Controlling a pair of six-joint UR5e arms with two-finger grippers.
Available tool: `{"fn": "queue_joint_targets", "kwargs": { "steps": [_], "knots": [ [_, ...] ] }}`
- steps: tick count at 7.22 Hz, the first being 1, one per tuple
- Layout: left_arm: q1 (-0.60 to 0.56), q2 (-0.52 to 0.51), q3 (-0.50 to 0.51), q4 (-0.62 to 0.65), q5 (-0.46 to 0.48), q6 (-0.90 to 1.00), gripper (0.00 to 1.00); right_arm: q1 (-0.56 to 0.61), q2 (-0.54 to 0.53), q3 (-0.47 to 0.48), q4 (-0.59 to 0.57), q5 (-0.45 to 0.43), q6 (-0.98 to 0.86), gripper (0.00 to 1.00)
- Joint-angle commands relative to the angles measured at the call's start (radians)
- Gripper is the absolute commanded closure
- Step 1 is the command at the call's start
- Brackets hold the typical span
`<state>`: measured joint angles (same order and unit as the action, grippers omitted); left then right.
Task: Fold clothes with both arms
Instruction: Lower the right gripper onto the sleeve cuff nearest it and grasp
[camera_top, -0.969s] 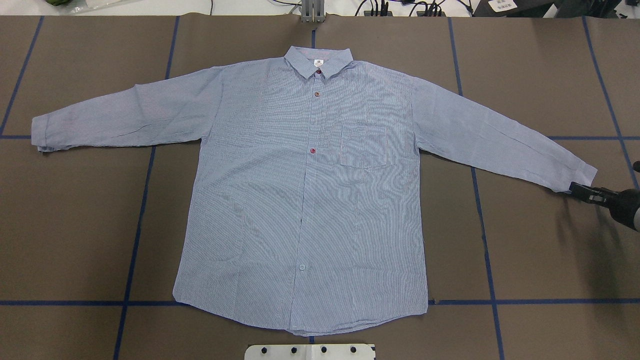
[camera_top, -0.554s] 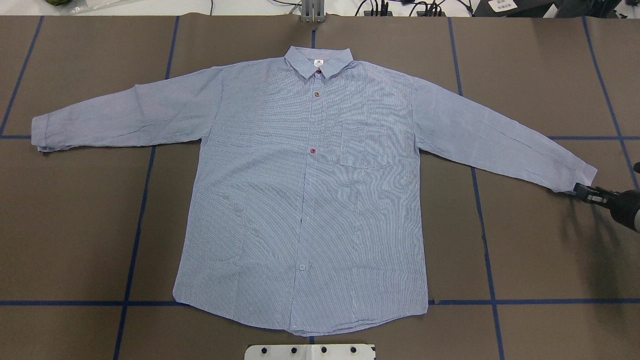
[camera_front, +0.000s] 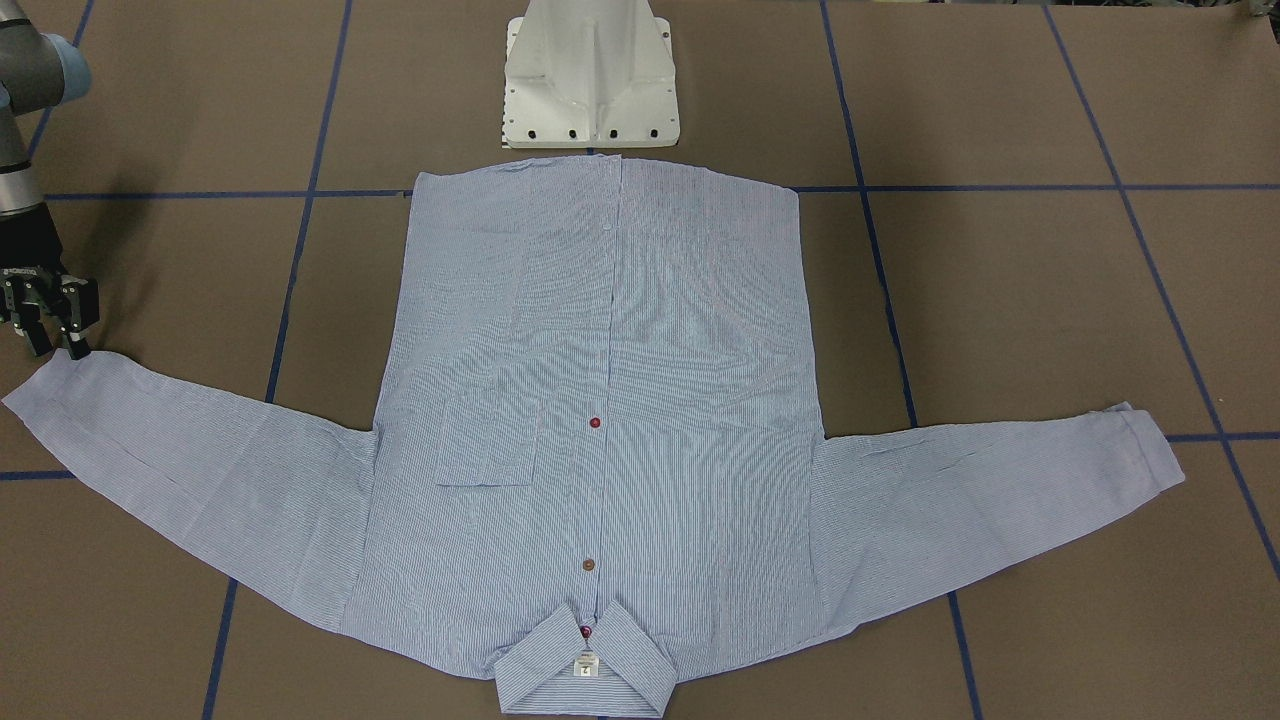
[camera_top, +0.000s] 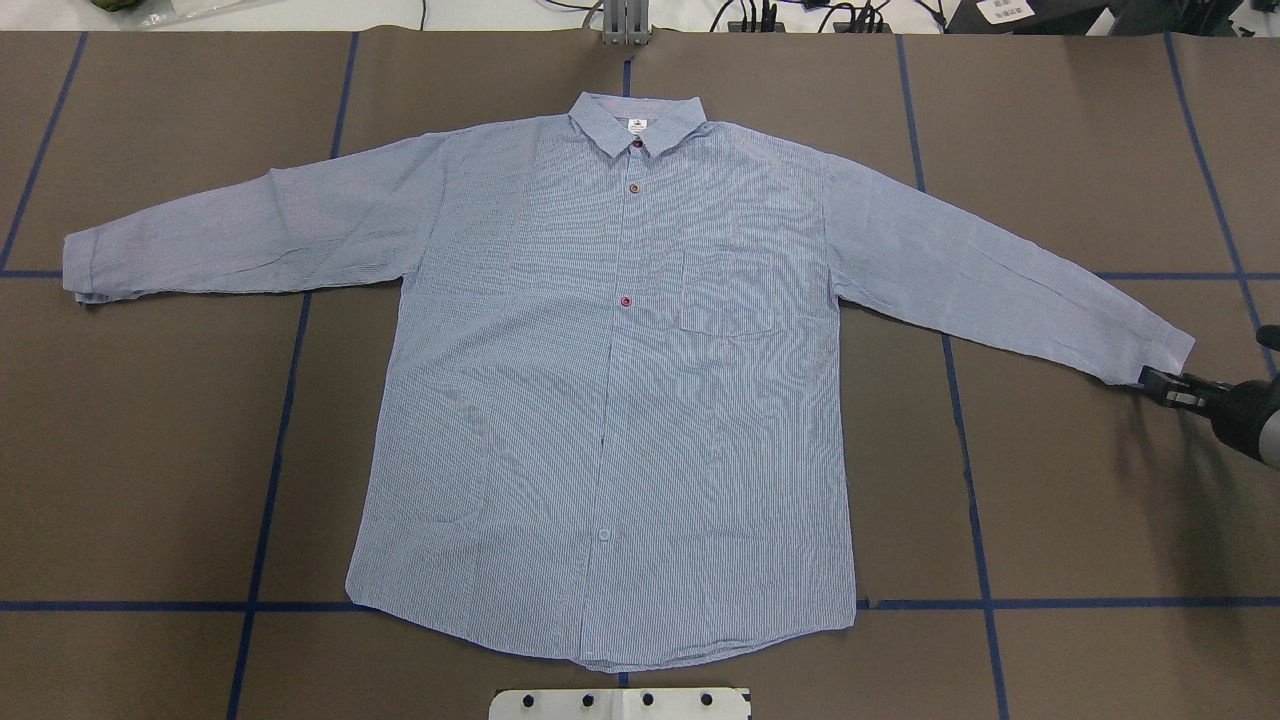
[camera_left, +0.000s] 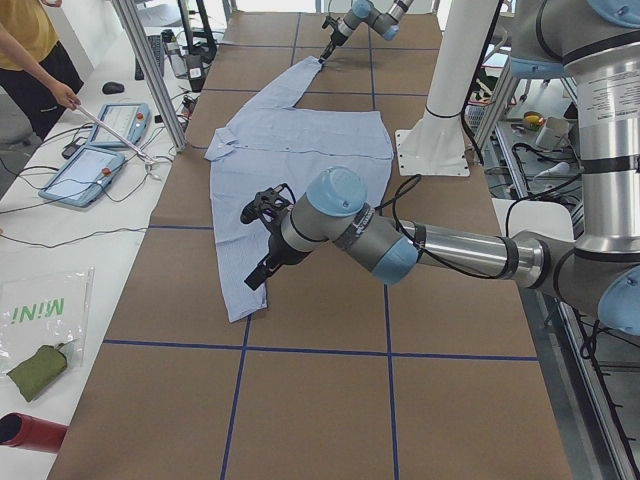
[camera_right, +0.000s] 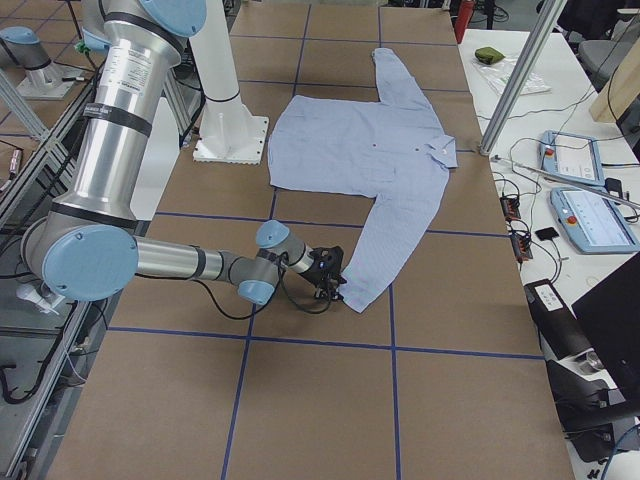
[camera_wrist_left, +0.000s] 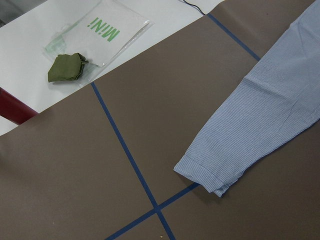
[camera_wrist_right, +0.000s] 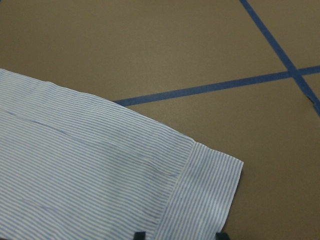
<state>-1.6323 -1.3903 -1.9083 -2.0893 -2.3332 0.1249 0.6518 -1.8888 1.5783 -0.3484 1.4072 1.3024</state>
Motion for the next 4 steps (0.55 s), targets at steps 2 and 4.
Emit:
{"fn": "queue_joint_targets", "kwargs": {
  "steps": [2,4],
  "knots": [
    [0.000,-0.001,0.000,0.000,0.000,-0.001,0.00,-0.006,0.005,-0.012,-0.001,-0.010,0.002,0.80],
    [-0.001,-0.001,0.000,0.000,0.000,-0.001,0.00,-0.004,0.005,-0.015,-0.001,-0.010,0.002,1.00]
  ]
}}
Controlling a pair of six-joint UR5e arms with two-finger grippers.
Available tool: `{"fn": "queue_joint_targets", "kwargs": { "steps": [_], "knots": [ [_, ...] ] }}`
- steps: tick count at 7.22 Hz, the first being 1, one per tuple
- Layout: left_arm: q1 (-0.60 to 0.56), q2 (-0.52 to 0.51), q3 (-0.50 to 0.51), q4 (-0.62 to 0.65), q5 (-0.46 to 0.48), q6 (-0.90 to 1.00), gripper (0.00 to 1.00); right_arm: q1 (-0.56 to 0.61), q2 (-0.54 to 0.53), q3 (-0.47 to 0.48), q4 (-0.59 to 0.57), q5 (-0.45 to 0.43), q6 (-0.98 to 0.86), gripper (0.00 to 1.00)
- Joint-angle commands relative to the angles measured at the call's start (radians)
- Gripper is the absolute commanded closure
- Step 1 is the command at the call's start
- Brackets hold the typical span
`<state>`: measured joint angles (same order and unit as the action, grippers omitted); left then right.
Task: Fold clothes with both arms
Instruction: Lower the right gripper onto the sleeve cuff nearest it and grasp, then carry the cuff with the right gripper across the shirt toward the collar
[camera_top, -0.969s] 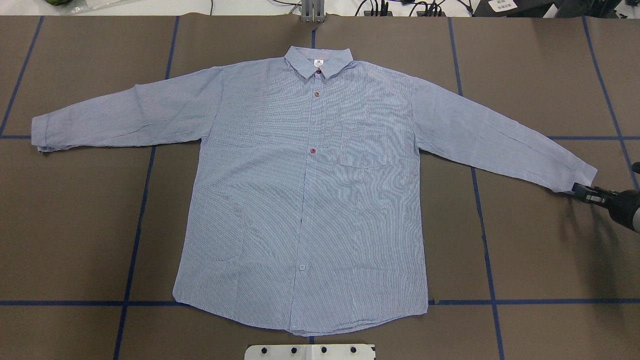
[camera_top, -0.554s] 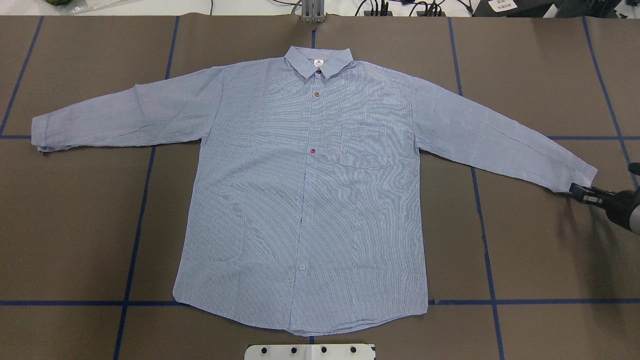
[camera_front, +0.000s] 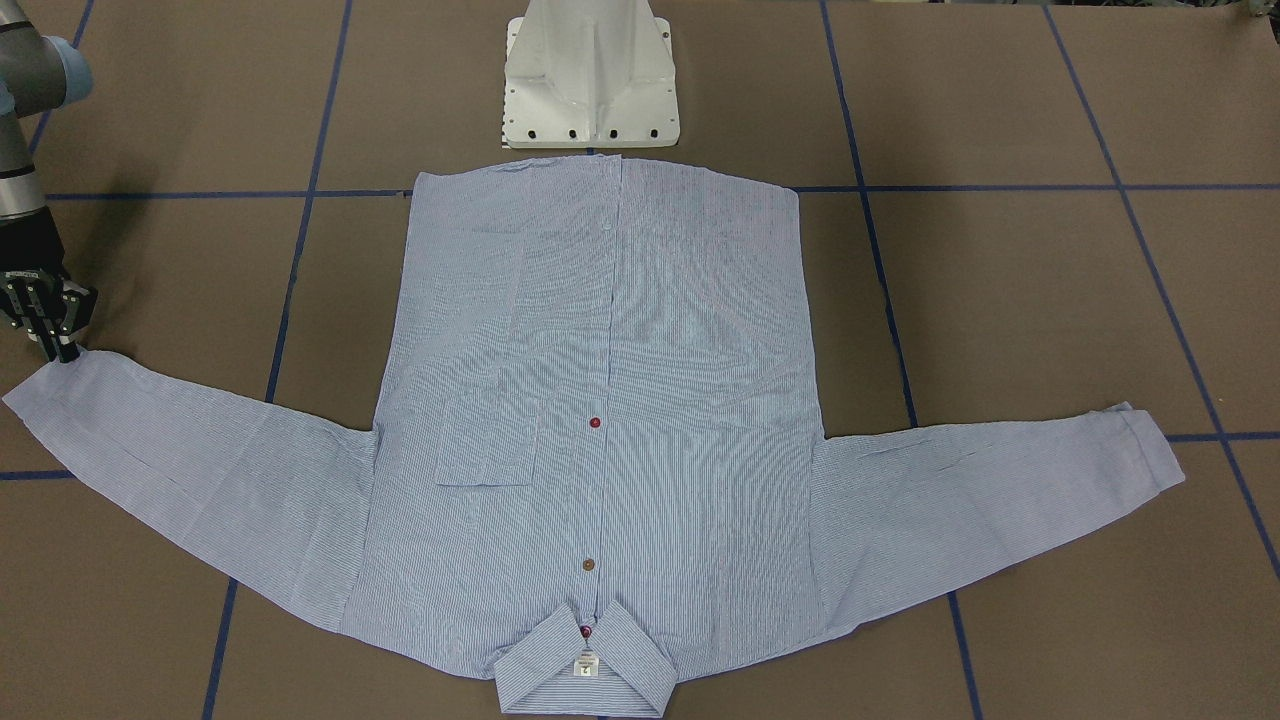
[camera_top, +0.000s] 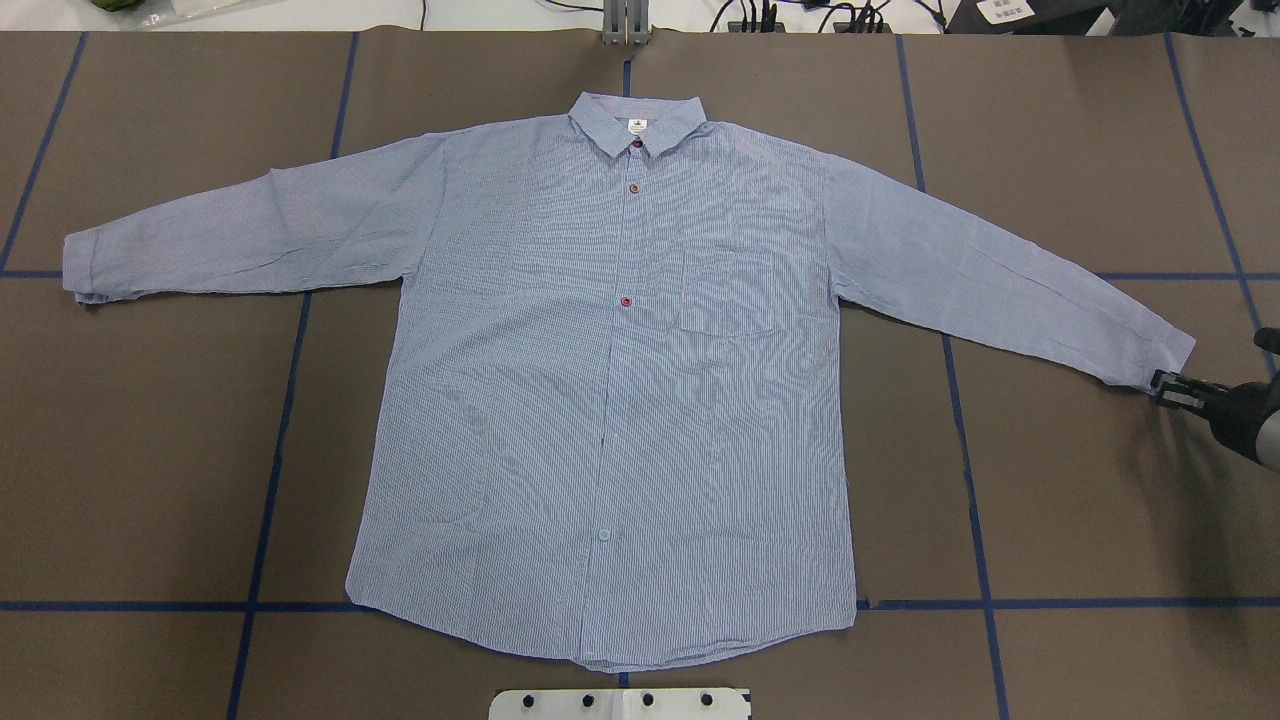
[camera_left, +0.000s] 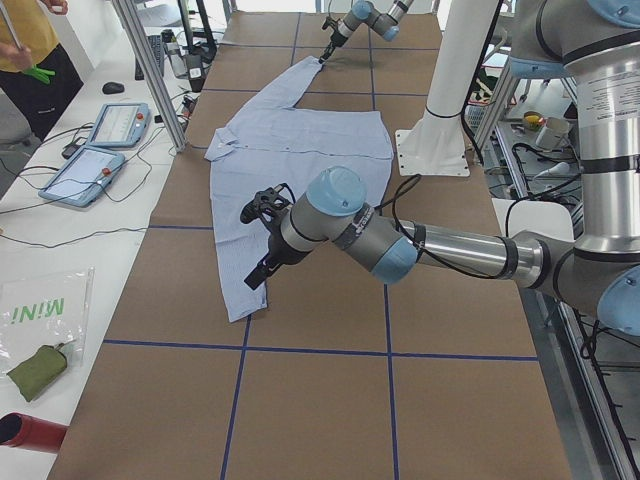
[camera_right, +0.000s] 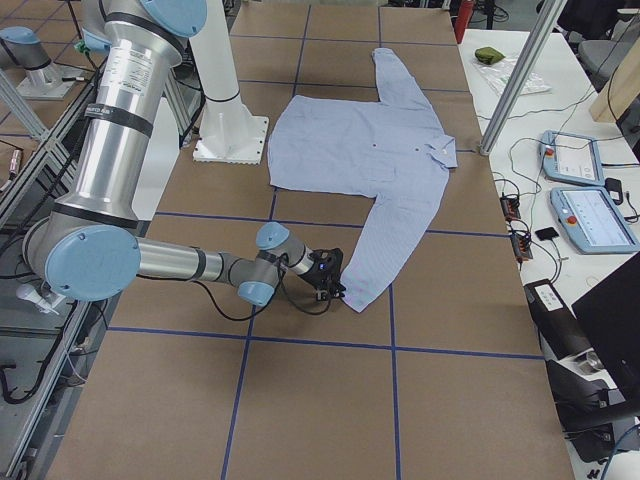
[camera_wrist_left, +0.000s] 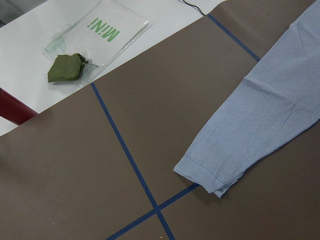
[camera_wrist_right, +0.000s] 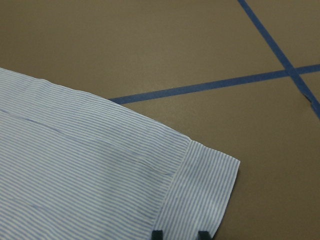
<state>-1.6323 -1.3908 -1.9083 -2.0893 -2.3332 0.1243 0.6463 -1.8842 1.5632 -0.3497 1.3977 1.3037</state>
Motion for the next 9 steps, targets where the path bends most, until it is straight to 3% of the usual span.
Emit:
{"fn": "queue_joint_targets", "kwargs": {
  "steps": [1,4,5,7,8,9],
  "knots": [
    [0.000,-0.001,0.000,0.000,0.000,0.000,0.00,0.004,-0.001,0.015,0.000,0.001,-0.003,1.00],
    [-0.001,0.001,0.000,0.000,0.000,0.000,0.00,0.077,0.019,0.243,-0.099,0.093,-0.021,1.00],
    [0.000,0.001,0.000,0.000,0.000,0.000,0.00,0.081,0.122,0.268,-0.104,0.083,-0.021,1.00],
    [0.000,-0.001,0.000,0.000,0.000,-0.002,0.00,0.073,0.373,0.223,-0.106,0.069,-0.020,1.00],
    [0.000,-0.001,0.002,0.000,0.000,-0.002,0.00,0.043,0.533,0.151,-0.104,0.054,-0.017,1.00],
    [0.000,-0.001,0.002,0.000,0.000,-0.002,0.00,-0.032,0.730,0.029,-0.106,-0.030,-0.014,1.00]
  ]
}}
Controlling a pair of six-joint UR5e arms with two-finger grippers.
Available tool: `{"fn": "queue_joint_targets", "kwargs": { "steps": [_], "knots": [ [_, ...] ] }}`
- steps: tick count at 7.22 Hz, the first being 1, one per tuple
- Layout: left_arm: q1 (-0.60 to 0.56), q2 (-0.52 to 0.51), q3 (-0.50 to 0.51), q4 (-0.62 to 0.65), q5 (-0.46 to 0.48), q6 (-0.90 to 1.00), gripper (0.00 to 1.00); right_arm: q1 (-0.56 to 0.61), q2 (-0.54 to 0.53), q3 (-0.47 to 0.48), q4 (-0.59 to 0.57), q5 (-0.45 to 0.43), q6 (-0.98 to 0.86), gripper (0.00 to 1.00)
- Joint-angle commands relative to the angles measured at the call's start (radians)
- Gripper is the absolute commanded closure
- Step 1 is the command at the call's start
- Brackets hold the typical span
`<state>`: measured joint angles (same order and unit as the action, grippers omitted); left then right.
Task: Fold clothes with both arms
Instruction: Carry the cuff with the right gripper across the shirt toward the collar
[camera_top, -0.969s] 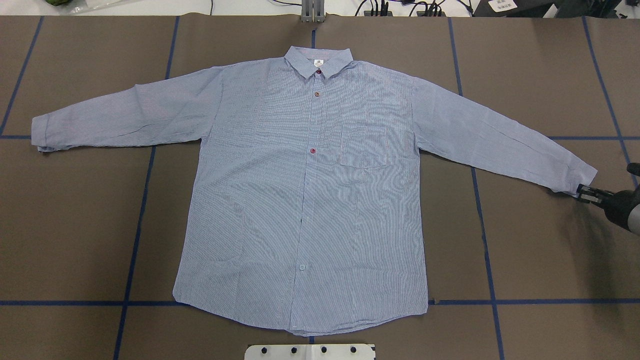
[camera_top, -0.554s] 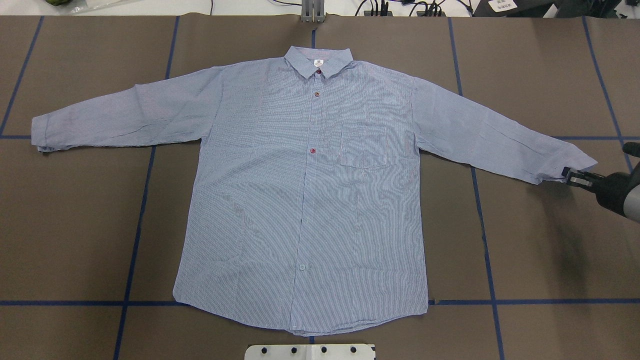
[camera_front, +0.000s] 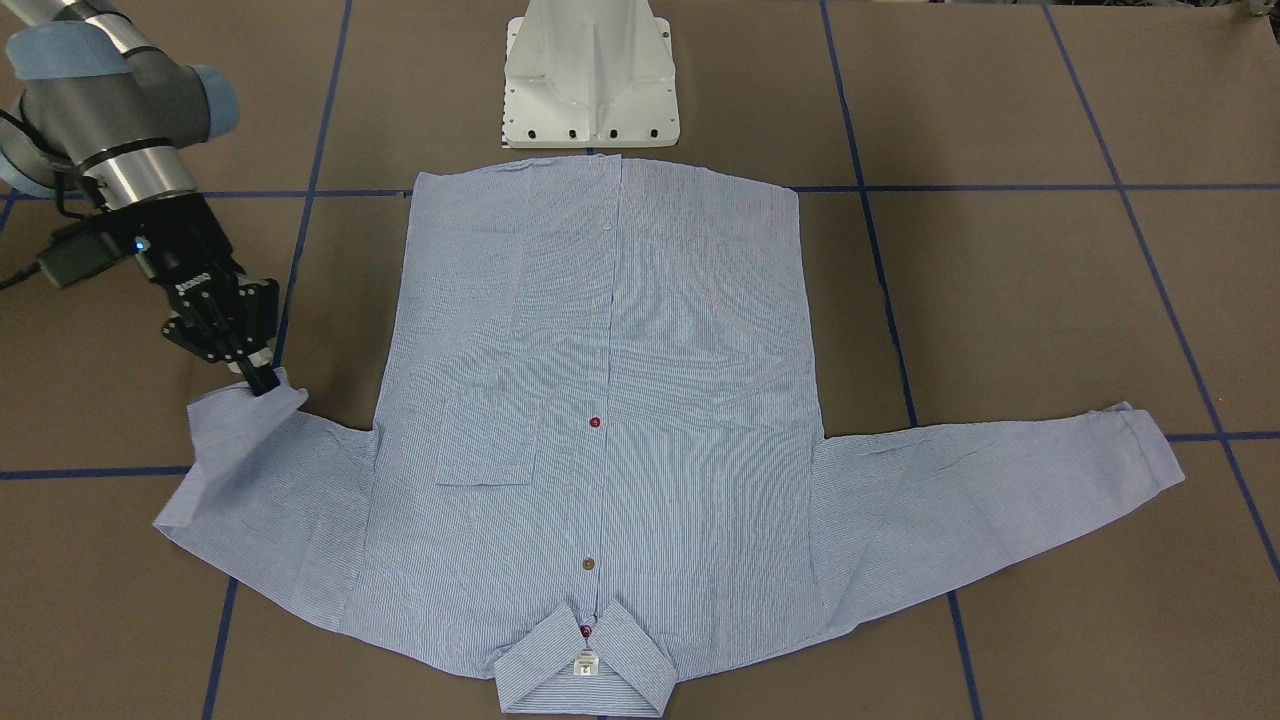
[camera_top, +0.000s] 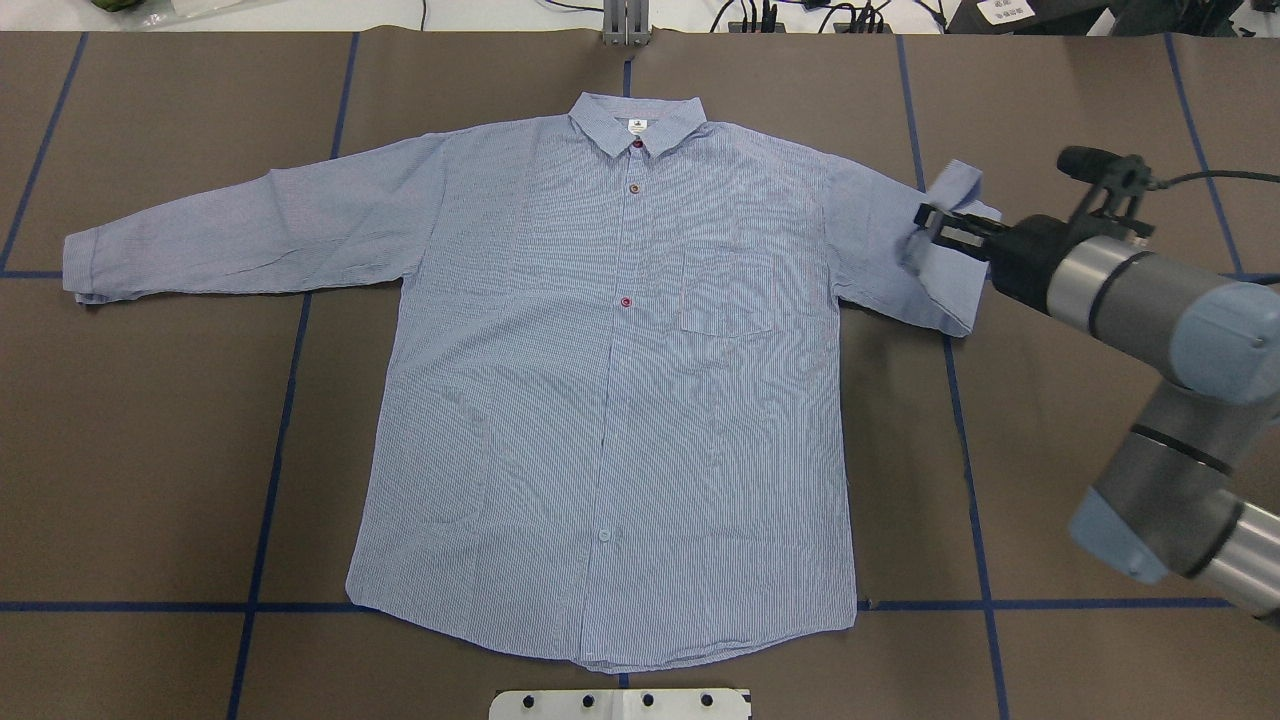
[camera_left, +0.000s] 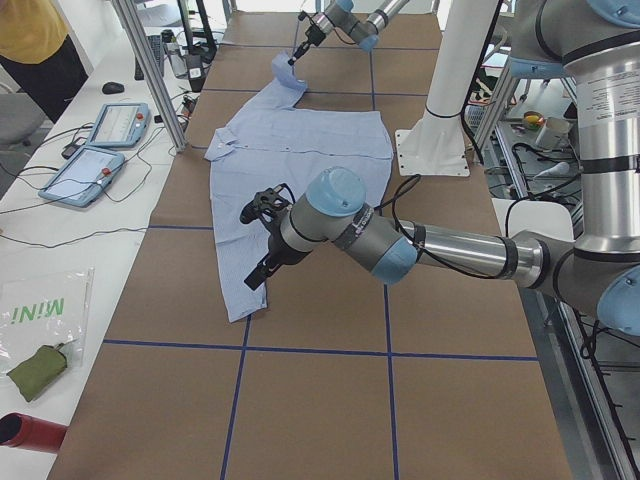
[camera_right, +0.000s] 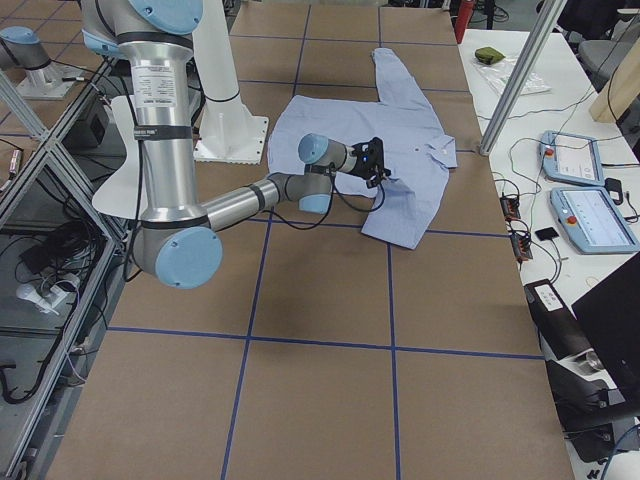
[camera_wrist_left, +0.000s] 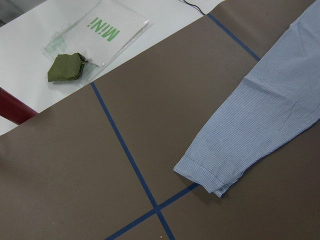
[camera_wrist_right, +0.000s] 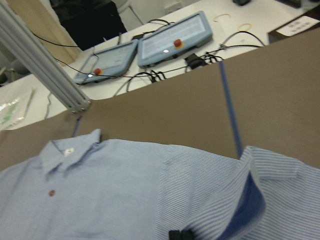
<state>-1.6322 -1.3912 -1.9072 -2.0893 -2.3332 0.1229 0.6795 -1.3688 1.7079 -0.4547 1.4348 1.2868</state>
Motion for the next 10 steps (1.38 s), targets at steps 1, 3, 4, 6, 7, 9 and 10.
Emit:
{"fn": "queue_joint_targets", "kwargs": {
  "steps": [1,3,4,6,7,9,10],
  "knots": [
    [0.000,0.000,0.002,0.000,0.000,-0.002,0.00,-0.133,0.359,-0.237,-0.002,-0.202,0.006,1.00],
    [0.000,0.000,0.008,0.000,0.000,-0.002,0.00,-0.173,0.459,-0.323,-0.005,-0.251,0.003,1.00],
    [0.000,0.000,0.007,0.000,0.000,-0.002,0.00,-0.184,0.517,-0.377,-0.012,-0.251,-0.001,1.00],
    [0.000,0.000,0.010,0.000,0.000,-0.002,0.00,-0.201,0.676,-0.503,-0.103,-0.252,-0.001,1.00],
    [0.000,0.000,0.011,0.000,0.000,-0.003,0.00,-0.212,0.698,-0.516,-0.157,-0.252,-0.001,1.00],
    [0.000,0.000,0.017,0.000,0.000,-0.003,0.00,-0.254,0.705,-0.522,-0.229,-0.251,-0.004,1.00],
    [0.000,-0.002,0.019,0.000,0.000,-0.003,0.00,-0.277,0.732,-0.524,-0.331,-0.249,-0.004,1.00]
  ]
}}
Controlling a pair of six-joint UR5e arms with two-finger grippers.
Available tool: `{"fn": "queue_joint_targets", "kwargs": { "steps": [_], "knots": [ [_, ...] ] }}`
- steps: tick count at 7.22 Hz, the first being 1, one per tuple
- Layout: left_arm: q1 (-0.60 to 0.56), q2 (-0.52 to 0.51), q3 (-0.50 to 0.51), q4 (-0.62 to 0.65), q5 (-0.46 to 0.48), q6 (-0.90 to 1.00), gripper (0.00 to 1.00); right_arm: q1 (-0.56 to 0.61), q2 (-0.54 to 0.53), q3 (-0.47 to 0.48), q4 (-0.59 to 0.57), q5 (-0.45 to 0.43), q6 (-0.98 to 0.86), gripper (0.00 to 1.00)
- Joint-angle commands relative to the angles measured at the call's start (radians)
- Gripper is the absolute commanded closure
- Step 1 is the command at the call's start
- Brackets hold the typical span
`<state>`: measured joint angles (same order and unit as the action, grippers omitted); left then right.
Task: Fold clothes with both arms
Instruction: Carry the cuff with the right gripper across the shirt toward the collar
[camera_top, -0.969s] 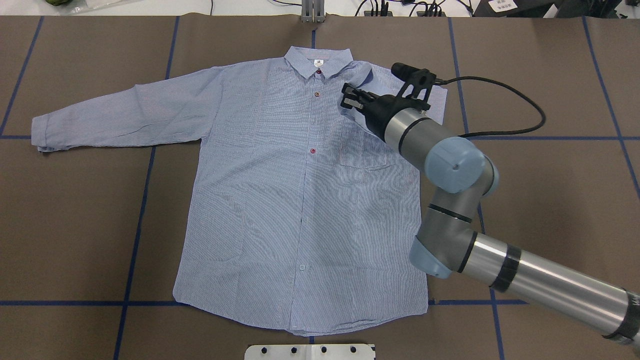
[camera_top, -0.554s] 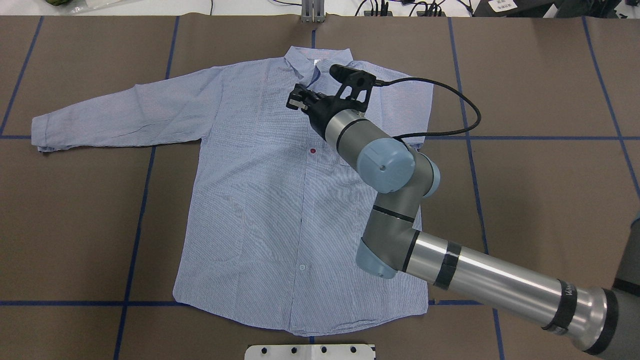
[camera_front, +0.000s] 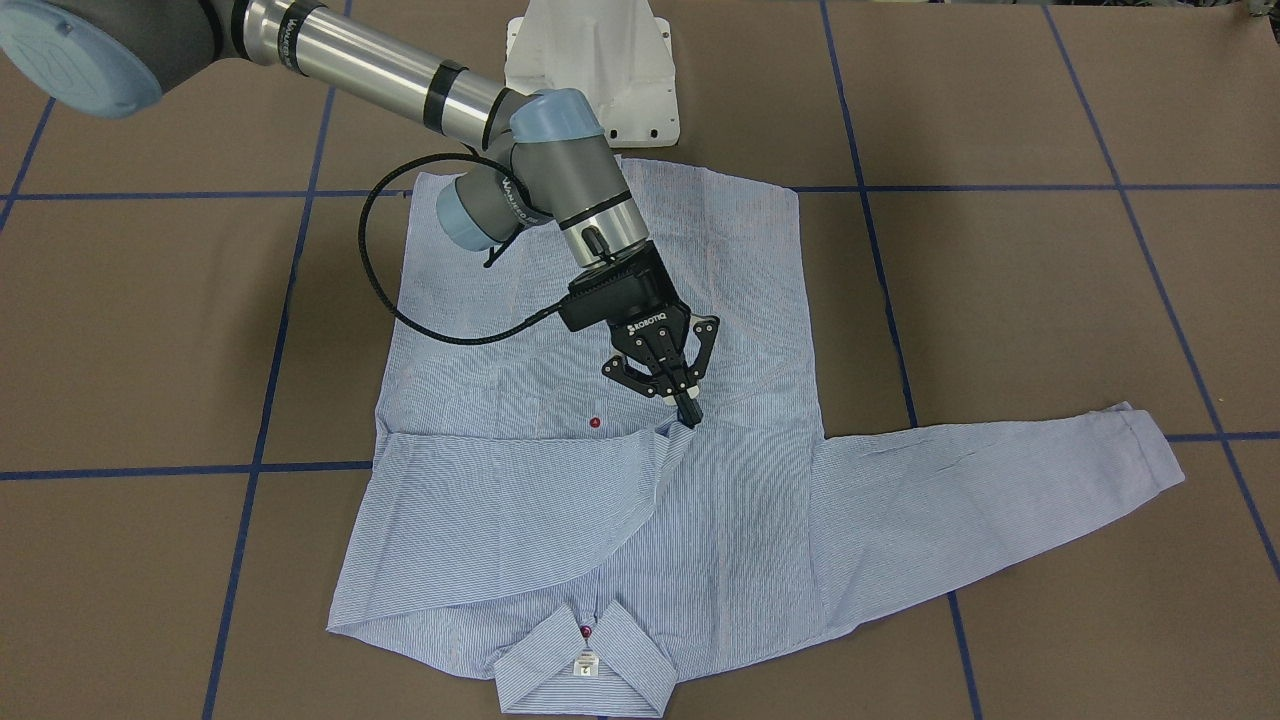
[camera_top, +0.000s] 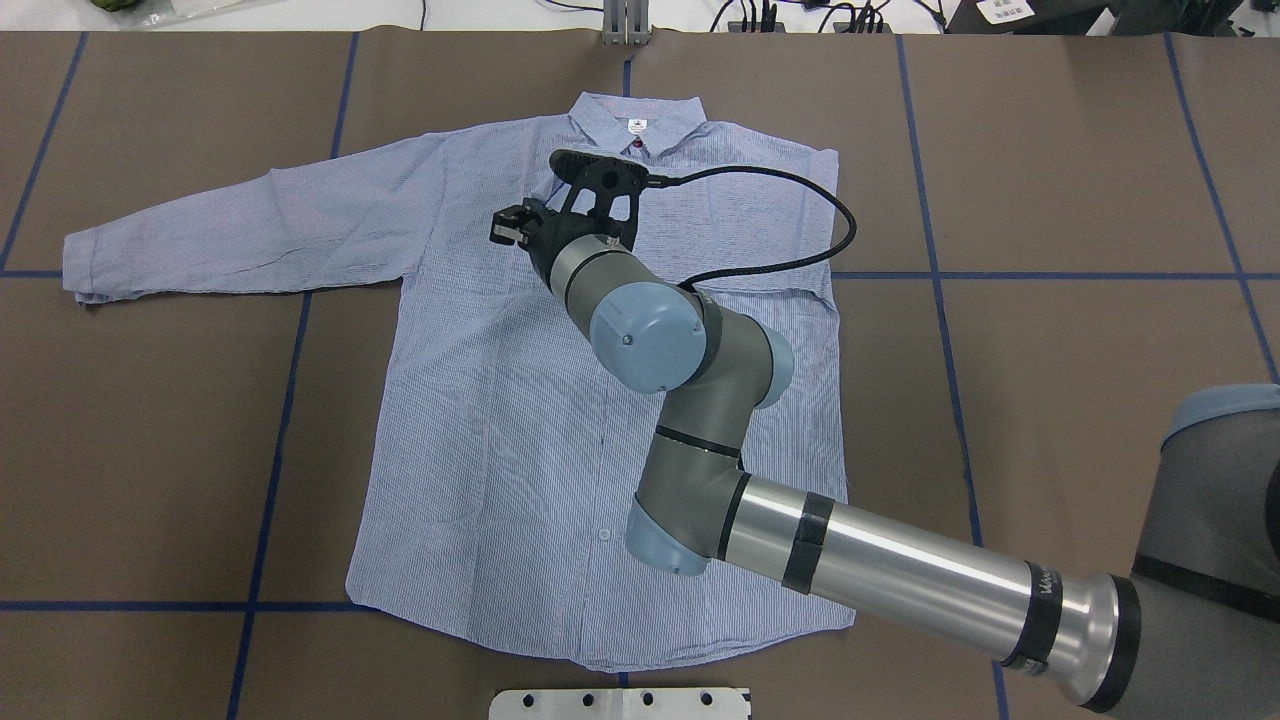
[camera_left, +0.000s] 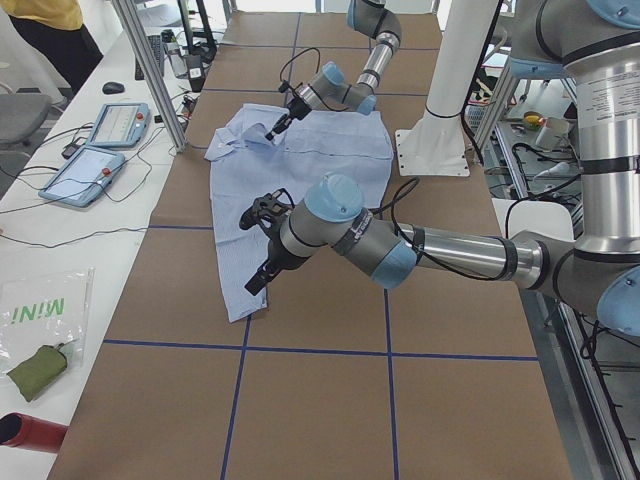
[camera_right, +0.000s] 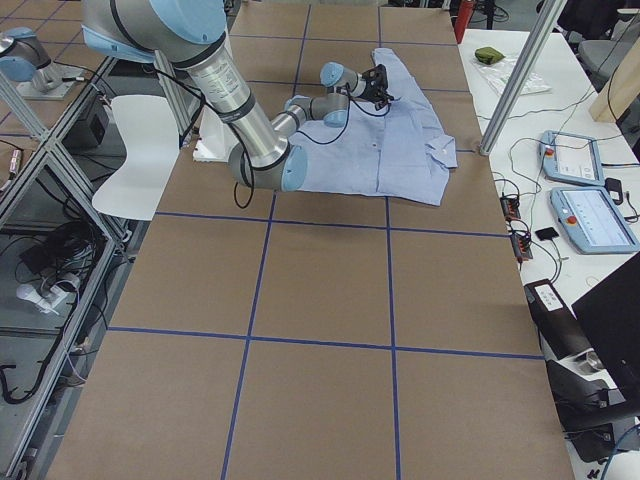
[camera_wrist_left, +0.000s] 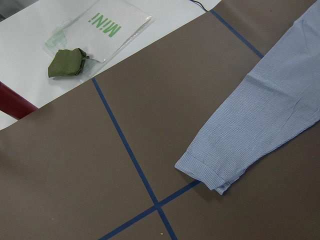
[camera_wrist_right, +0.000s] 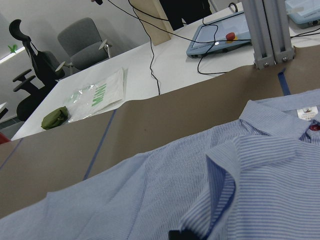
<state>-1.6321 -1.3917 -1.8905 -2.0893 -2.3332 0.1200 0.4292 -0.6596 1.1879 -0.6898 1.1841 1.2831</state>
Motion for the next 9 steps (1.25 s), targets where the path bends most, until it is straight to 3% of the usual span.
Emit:
{"fn": "queue_joint_targets", "kwargs": {
  "steps": [1,2,3,4,6,7,9],
  "knots": [
    [0.000,-0.001,0.010,0.000,0.000,0.001,0.00,-0.042,0.088,-0.013,-0.307,0.002,0.007,0.42],
    [0.000,-0.001,0.013,0.000,0.000,0.001,0.00,-0.049,0.165,-0.020,-0.558,-0.001,0.015,0.01],
    [0.000,-0.001,0.013,0.000,0.000,0.001,0.00,-0.047,0.210,-0.021,-0.696,0.000,0.016,0.00],
    [0.000,-0.001,0.016,0.000,0.000,0.001,0.00,-0.035,0.222,-0.021,-0.718,0.012,0.007,0.00],
    [0.002,-0.013,0.060,-0.076,0.002,-0.003,0.00,0.118,0.204,0.008,-0.749,0.288,-0.023,0.00],
    [0.002,-0.019,0.095,-0.162,0.002,-0.003,0.00,0.196,0.145,0.080,-0.761,0.377,-0.124,0.00],
    [0.030,-0.016,0.187,-0.303,0.000,-0.102,0.00,0.386,-0.133,0.454,-0.892,0.616,-0.361,0.00]
  ]
}}
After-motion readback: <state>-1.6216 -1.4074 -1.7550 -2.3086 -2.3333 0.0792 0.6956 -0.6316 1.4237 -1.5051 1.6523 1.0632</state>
